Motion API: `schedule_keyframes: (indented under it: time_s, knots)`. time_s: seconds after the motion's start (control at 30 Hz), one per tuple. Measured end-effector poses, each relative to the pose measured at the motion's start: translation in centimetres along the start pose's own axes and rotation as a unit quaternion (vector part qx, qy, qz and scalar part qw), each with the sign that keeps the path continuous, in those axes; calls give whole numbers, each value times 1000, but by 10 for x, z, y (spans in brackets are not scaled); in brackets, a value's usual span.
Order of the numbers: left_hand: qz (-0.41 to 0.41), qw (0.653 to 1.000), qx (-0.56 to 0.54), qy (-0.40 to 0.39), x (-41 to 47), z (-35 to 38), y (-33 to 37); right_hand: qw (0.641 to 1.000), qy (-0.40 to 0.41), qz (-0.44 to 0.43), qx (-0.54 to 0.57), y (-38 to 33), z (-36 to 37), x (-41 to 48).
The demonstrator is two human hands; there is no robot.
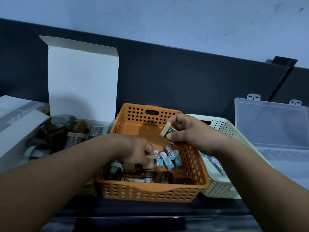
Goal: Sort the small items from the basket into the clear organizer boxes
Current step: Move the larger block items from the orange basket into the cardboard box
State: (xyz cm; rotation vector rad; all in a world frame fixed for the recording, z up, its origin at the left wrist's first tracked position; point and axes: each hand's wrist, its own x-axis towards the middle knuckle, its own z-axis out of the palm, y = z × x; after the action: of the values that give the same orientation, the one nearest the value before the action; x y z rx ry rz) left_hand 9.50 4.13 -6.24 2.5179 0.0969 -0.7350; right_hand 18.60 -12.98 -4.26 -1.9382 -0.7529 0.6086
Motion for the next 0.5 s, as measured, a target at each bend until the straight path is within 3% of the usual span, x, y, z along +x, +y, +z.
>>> schedule_keyframes:
  time_s: [0.23, 0.5]
  knots:
    - [33, 996, -57, 53, 2, 1, -7, 1000, -9, -4, -11, -2, 2, 6]
    - [82, 949, -169, 254, -28, -30, -24, 999, -26, -34, -32, -22, 7, 20]
